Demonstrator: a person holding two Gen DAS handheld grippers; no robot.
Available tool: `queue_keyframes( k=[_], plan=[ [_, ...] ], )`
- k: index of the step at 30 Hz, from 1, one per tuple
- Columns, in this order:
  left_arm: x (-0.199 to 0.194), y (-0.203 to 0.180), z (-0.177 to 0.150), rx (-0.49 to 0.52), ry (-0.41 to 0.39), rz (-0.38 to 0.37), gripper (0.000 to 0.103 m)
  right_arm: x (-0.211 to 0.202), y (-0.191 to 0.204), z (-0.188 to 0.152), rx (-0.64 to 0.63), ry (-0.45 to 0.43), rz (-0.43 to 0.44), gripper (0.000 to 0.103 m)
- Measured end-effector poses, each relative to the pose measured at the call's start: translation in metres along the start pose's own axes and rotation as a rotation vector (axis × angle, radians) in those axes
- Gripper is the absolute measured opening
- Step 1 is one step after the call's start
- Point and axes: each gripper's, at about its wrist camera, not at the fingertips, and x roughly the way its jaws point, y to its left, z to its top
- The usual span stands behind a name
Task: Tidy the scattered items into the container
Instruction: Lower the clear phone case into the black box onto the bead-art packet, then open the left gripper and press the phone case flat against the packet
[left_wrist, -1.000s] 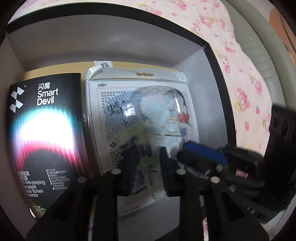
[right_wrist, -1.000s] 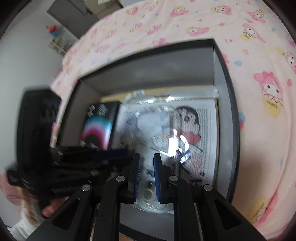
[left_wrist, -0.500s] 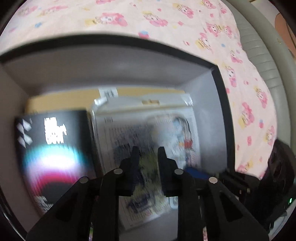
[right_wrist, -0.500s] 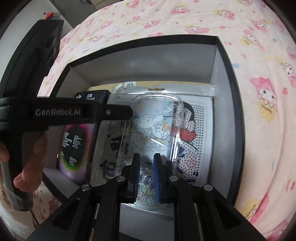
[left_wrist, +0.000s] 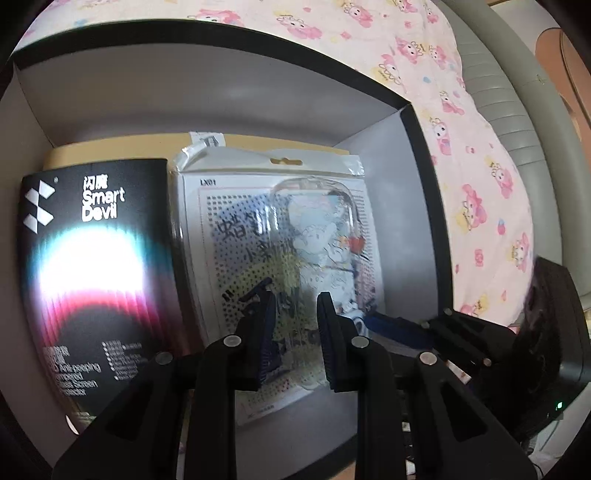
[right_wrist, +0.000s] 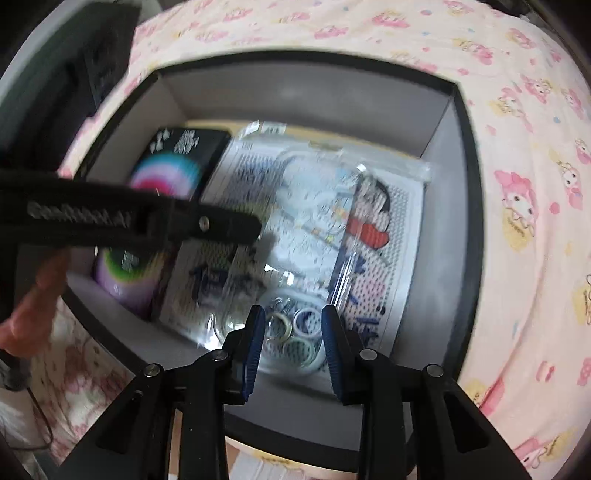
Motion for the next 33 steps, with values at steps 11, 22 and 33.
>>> queue_keyframes(
  k=[11, 22, 33],
  plan=[
    [-0.003, -0.001, -0.017, 0.003, 0.009, -0.054, 0.023, -0.006, -0.021, 0.006, 0.113, 0.034, 0.167, 0.046],
    [-0.013, 0.001, 0.007, 0.008, -0.066, 0.011, 0.023, -0.02, -0.029, 0.005, 0.184, -0.01, 0.226, 0.047],
    [0.018, 0.016, 0.007, -0.038, 0.04, -0.042, 0.03, -0.014, -0.028, 0.001, 0.09, 0.079, 0.1, 0.05]
  ],
)
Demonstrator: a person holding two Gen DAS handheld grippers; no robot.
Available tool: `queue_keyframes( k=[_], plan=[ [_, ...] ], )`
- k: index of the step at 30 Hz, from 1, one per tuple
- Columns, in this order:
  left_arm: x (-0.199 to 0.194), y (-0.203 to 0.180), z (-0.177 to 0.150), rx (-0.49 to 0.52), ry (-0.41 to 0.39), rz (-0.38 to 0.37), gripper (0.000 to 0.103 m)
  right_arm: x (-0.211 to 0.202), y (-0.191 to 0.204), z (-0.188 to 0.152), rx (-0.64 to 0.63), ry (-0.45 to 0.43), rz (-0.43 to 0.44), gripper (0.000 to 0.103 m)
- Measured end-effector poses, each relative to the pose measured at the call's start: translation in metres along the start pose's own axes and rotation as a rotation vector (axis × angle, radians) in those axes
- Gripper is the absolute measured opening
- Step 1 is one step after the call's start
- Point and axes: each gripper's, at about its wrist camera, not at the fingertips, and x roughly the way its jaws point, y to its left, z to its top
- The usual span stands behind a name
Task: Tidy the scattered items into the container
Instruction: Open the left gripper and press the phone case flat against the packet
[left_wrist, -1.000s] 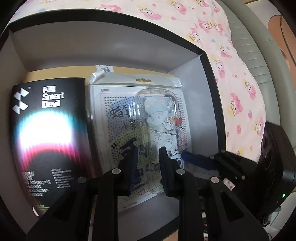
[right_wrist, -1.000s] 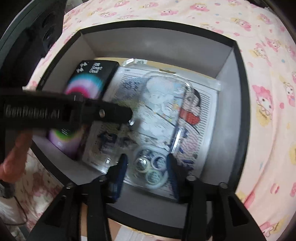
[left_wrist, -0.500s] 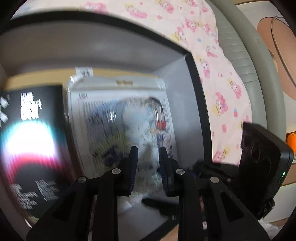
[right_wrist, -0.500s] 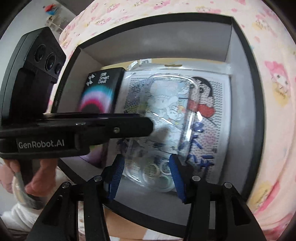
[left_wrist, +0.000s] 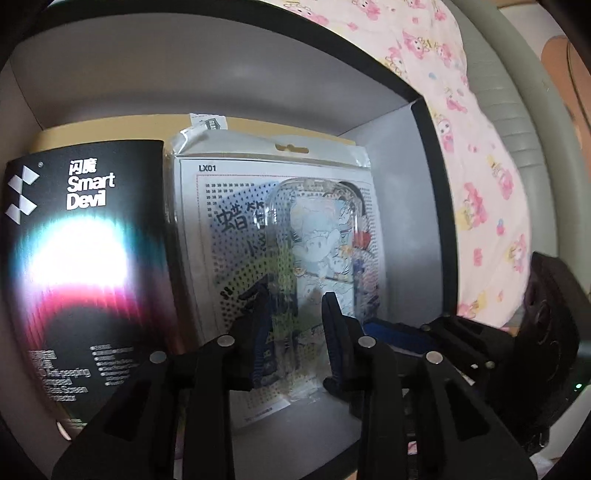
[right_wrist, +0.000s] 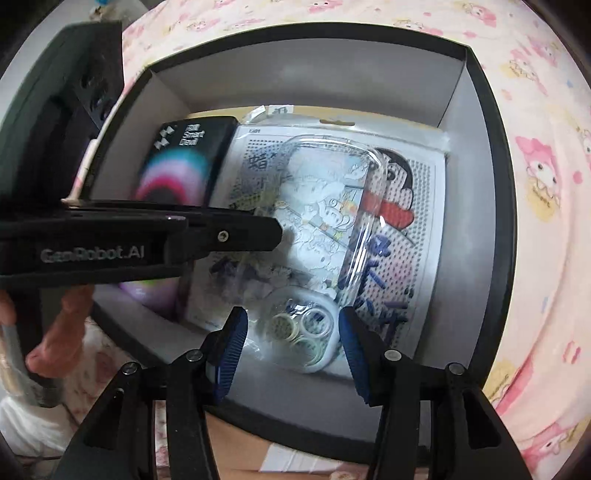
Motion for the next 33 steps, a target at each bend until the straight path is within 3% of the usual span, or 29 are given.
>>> queue_keyframes(
  k=[5, 9, 13, 19, 23, 27, 31, 33],
  plan=[
    [-0.012, 0.001, 0.012, 0.01, -0.052, -0.021, 0.032, -0.004, -0.011, 0.004, 0.055, 0.003, 0.115, 0.056],
    [-0.03, 0.007, 0.018, 0.008, -0.101, -0.024, 0.032, -0.001, -0.016, 0.005, 0.088, 0.032, 0.305, 0.056],
    [-0.04, 0.015, 0.001, 0.009, -0.145, 0.096, 0.032, -0.014, -0.031, 0.003, 0.129, -0.036, 0.268, 0.056],
    [-0.02, 0.015, 0.01, 0.02, -0.086, 0.081, 0.03, -0.003, -0.042, -0.002, 0.138, 0.024, 0.273, 0.055],
    [-0.008, 0.006, 0.027, 0.04, -0.072, 0.147, 0.03, -0.001, -0.033, 0.002, 0.095, 0.028, 0.344, 0.054],
    [-0.011, 0.009, 0.042, 0.045, -0.054, 0.109, 0.03, -0.006, -0.029, 0.009, 0.041, 0.018, 0.361, 0.054],
    [-0.028, 0.023, 0.033, 0.03, -0.125, 0.159, 0.03, -0.033, -0.038, 0.005, 0.019, -0.027, 0.323, 0.054],
    [-0.043, 0.031, 0.026, 0.008, -0.18, 0.145, 0.03, -0.056, -0.047, 0.01, -0.021, -0.112, 0.246, 0.054]
  ],
)
